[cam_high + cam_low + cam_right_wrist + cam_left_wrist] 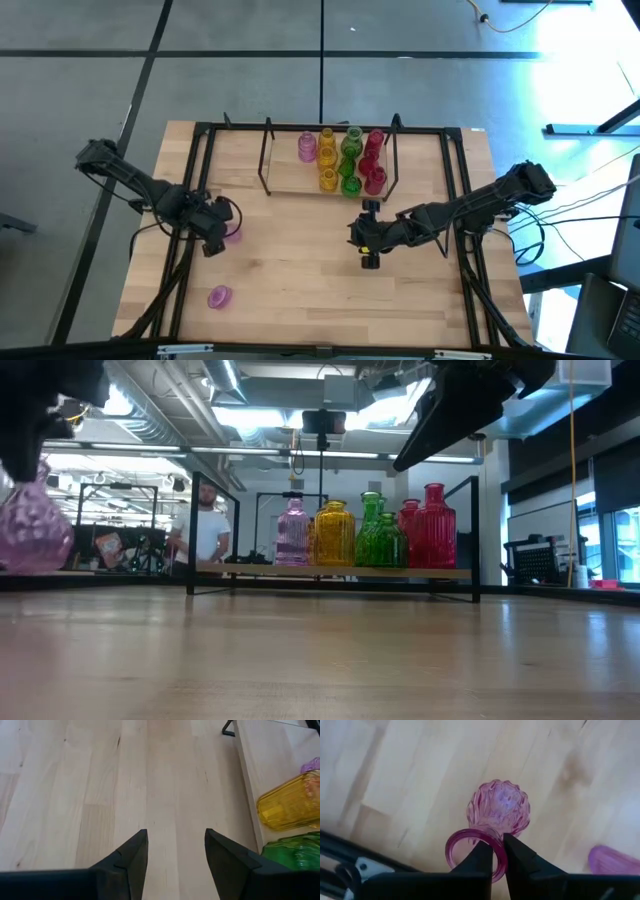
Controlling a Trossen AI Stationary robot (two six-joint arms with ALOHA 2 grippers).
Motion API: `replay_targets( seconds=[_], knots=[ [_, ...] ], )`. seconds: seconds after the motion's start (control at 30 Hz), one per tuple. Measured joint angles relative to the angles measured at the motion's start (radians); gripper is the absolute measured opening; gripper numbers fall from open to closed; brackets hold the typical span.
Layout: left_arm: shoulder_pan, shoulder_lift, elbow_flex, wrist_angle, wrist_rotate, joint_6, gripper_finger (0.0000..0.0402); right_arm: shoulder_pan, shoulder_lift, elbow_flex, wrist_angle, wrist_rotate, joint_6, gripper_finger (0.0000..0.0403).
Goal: Sort vases onto shelf
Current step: Put the top violet vase on the shelf aligned with the other violet vase
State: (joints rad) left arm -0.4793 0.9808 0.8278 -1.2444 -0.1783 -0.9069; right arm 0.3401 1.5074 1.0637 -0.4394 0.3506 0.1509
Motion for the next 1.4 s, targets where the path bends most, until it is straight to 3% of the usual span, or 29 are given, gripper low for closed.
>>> replay_targets(
  seconds=[0.27, 0.63, 1.03, 1.2, 1.4],
  knots=[
    [0.076, 0.127, 0.161, -0.004, -0.059, 0.200, 0.0020, 0.000, 0.028, 0.000, 0.004, 0.004, 0.000, 0.0179],
    [0.280, 0.397, 0.491, -0.083, -0.155, 0.573, 0.0021, -0.002, 0.030, 0.000, 0.027, 0.009, -0.005, 0.0179],
    [0.492, 0.673, 0.821, -0.159, -0.155, 0.830, 0.0021, -0.002, 0.029, 0.000, 0.021, 0.009, -0.006, 0.0179],
    [0.572, 0.766, 0.916, -0.161, -0.163, 0.936, 0.0021, -0.002, 0.029, 0.000, 0.022, 0.009, -0.005, 0.0179],
    [0.637, 0.848, 0.958, -0.138, -0.268, 1.036, 0.0021, -0.002, 0.029, 0.000, 0.022, 0.009, -0.001, 0.0179]
  ],
)
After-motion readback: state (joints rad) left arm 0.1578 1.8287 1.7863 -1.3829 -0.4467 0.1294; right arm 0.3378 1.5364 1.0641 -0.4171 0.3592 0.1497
